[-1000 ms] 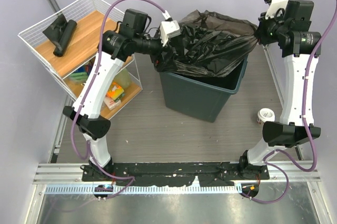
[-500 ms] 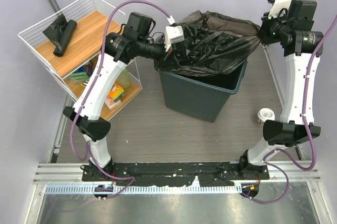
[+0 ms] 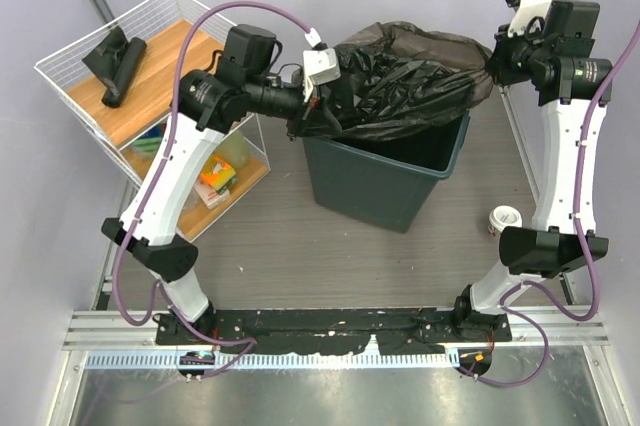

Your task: Put the trash bags into the trash bin

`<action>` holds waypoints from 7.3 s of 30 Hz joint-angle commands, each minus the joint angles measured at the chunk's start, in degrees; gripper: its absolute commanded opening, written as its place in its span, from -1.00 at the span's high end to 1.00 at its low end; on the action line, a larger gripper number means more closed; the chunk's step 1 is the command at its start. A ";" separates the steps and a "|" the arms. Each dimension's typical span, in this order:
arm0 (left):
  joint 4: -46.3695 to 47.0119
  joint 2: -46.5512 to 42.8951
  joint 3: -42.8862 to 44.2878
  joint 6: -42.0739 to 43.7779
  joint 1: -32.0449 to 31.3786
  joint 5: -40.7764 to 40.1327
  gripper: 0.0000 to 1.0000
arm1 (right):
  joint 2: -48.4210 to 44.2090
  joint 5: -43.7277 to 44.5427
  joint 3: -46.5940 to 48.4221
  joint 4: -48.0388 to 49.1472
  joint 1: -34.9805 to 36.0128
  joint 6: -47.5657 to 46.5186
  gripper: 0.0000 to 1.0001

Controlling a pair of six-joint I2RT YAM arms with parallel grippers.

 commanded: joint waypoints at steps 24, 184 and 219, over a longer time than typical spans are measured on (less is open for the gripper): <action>1.62 -10.66 -13.31 0.40 -3.31 3.69 1.00 | 0.62 0.12 -6.40 1.48 -0.86 -1.85 0.98; 19.02 1.64 -12.34 -24.65 -30.82 -16.79 1.00 | 4.49 -4.36 -4.56 -4.14 -1.83 -6.77 0.58; 18.94 0.24 -21.31 -15.95 -34.78 -38.76 1.00 | 6.16 -4.45 -4.03 -4.23 -1.74 -8.44 -0.07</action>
